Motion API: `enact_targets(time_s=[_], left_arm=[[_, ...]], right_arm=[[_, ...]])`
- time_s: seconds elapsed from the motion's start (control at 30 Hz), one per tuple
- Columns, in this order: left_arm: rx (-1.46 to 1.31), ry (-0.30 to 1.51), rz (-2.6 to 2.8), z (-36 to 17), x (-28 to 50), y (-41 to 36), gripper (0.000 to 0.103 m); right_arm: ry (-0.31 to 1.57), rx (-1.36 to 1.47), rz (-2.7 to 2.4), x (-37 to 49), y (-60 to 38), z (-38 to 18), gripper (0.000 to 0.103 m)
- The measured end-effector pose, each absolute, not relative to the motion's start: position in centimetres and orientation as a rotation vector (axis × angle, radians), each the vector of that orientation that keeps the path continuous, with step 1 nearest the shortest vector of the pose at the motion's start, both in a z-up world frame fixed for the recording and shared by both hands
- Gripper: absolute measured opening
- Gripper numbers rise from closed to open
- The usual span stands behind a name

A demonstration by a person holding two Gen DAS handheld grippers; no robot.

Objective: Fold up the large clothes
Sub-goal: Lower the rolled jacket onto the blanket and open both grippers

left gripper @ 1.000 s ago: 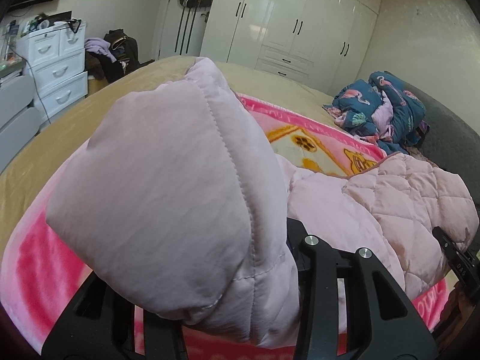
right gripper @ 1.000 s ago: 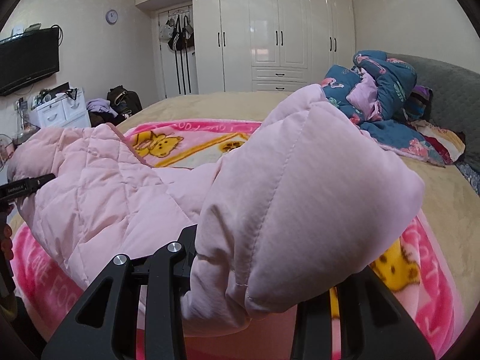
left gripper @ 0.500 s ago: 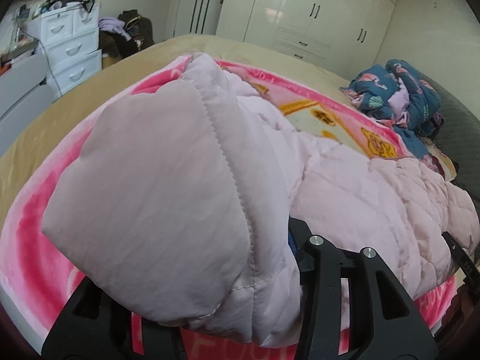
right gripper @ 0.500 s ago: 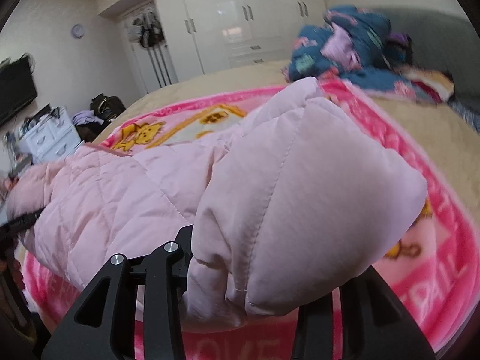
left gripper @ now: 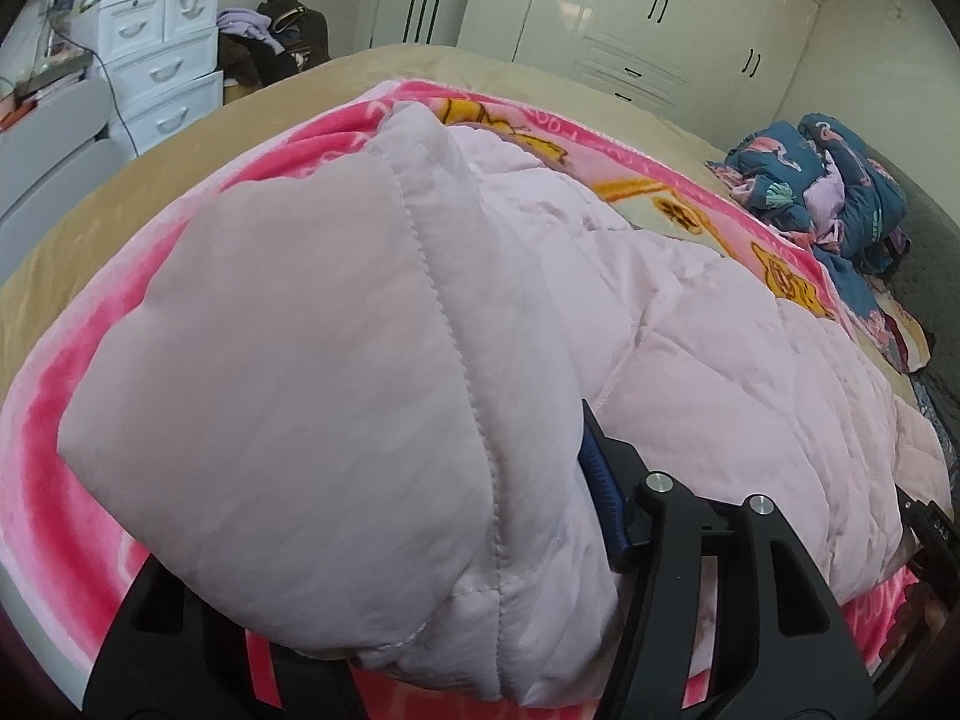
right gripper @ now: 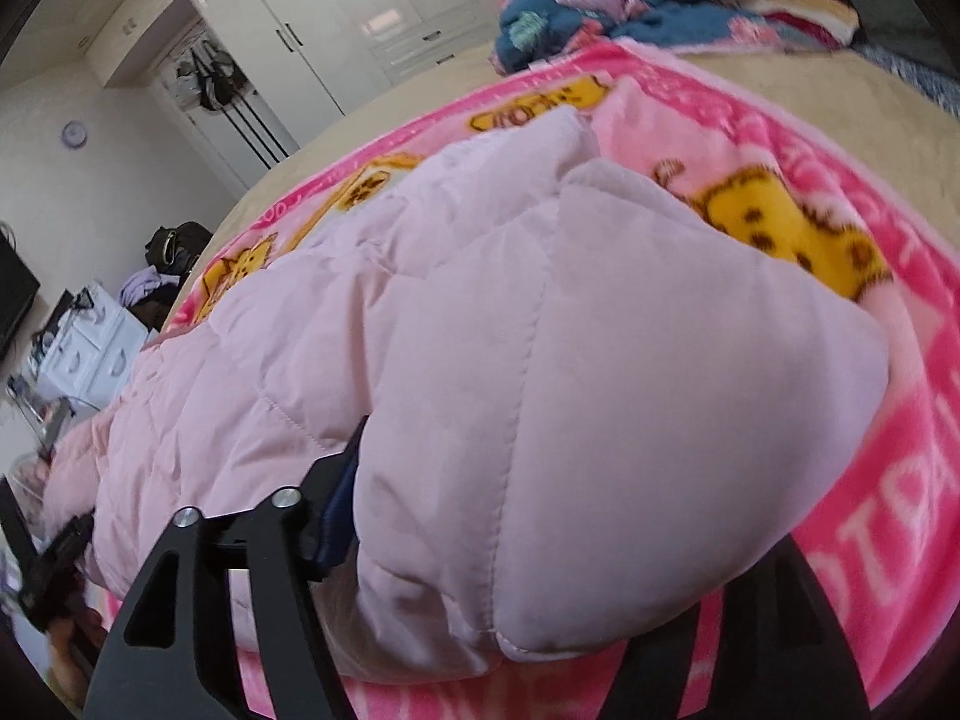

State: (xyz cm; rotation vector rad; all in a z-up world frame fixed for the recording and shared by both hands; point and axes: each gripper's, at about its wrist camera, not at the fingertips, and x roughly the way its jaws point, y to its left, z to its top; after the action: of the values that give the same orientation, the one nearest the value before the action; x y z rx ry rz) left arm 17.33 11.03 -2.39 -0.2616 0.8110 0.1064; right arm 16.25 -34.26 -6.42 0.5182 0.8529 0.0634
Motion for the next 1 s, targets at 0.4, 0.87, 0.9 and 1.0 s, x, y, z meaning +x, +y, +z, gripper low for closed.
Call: enact_targets(time_s=[0.4, 0.87, 0.9, 1.0], left_arm=[[-0.312, 0.839, 0.148, -2.7, 14.9, 13.6, 0.094], [-0.279, 0.687, 0.144, 2.9, 7.2, 13.8, 0.094], [-0.262, 0.666, 0.134, 3.6, 6.5, 13.3, 0.094], [-0.227, 0.624, 0.11, 5.2, 4.9, 12.2, 0.094]], right_arm=[[0.841, 0.477, 0.011, 10.9, -35.9, -5.2, 0.099], [0.666, 0.275, 0.027, 3.3, -34.5, 0.3, 0.099], [0.655, 0.268, 0.039, 2.9, -34.2, 0.7, 0.099], [0.619, 0.239, 0.08, 1.4, -33.1, 2.1, 0.099]])
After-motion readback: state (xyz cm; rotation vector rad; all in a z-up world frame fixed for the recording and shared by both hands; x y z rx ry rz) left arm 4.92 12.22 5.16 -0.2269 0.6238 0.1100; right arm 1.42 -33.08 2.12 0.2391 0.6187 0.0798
